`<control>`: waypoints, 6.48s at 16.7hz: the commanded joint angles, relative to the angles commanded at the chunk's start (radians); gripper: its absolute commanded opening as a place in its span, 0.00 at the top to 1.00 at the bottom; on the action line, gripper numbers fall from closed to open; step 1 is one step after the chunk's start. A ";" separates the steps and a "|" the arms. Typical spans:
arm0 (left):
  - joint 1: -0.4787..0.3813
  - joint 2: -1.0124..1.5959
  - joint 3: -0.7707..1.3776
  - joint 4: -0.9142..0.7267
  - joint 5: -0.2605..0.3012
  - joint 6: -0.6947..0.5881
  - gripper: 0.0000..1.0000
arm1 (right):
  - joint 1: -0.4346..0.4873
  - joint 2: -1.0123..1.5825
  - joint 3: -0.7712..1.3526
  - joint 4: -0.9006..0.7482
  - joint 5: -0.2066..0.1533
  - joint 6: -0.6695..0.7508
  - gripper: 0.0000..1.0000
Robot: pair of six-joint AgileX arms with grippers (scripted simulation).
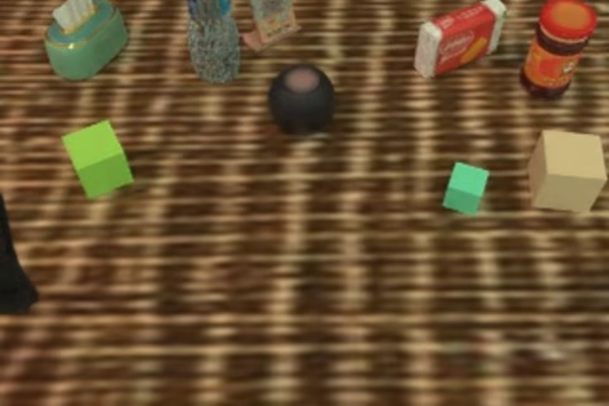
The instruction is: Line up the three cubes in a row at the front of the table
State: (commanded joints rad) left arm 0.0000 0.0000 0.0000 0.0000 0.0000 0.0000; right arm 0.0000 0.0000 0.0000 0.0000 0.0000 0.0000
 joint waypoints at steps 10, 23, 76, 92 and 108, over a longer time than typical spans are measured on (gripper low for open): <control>0.000 0.000 0.000 0.000 0.000 0.000 0.00 | 0.072 0.373 0.358 -0.223 -0.001 -0.157 0.00; 0.000 0.000 0.000 0.000 0.000 0.000 0.00 | 0.283 1.791 1.430 -0.953 0.001 -0.640 0.00; 0.000 0.000 0.000 0.000 0.000 0.000 0.00 | 0.367 2.304 1.708 -0.960 -0.009 -0.801 1.00; 0.000 0.000 0.000 0.000 0.000 0.000 0.00 | 0.483 2.116 1.675 -1.118 -0.012 -0.837 1.00; 0.000 0.000 0.000 0.000 0.000 0.000 0.00 | 0.664 1.986 1.355 -0.929 -0.016 -0.897 1.00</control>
State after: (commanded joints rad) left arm 0.0000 0.0000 0.0000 0.0000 0.0000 0.0000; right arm 0.6637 1.9861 1.3548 -0.9292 -0.0163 -0.8970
